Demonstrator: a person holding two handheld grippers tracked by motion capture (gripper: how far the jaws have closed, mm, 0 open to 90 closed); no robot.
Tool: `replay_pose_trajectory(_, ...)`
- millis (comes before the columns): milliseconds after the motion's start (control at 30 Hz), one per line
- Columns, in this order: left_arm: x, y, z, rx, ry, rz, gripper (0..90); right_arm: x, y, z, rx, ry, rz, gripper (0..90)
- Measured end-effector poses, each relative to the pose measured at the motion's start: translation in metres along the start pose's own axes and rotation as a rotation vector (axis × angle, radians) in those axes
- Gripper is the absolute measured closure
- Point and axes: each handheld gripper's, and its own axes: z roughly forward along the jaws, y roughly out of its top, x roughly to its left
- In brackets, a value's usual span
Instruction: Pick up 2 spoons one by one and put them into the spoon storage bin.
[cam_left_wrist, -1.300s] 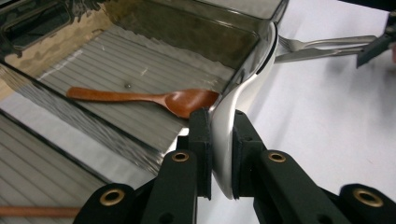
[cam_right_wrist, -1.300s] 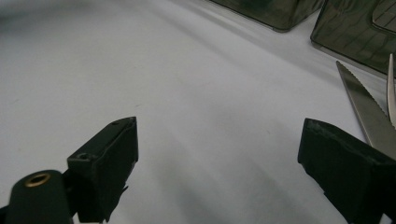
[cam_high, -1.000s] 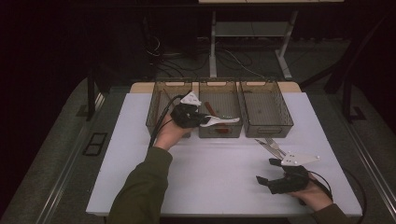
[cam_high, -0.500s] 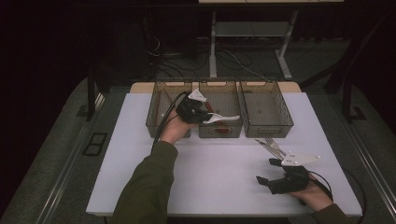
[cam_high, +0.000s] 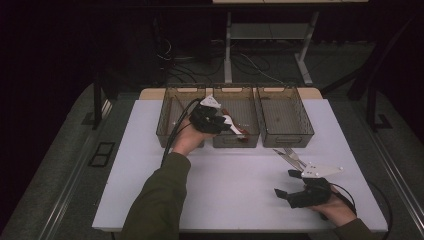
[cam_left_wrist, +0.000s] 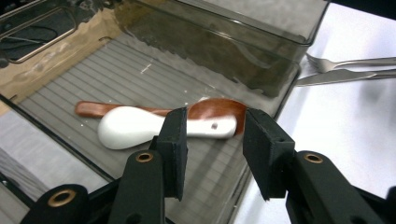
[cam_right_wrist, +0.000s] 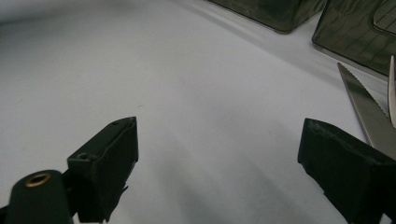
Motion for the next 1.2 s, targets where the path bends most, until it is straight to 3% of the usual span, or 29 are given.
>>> replay_pose_trajectory(267,-0.006,-0.004,-0.009,-0.041,-0.03,-0.026,53.4,0.0,0.0,0.0,0.001,-0.001,-0.001,12.5)
replay_pose_trajectory(733,-0.019,-0.025,-0.035,-0.062,-0.057,-0.033,43.8,0.0,0.0,0.0,0.003,-0.004,0.003,12.5)
replay_pose_trajectory(1200,-0.043,-0.055,-0.05,-0.095,-0.046,-0.053,36.7,0.0,0.0,0.001,0.008,-0.004,0.007,12.5)
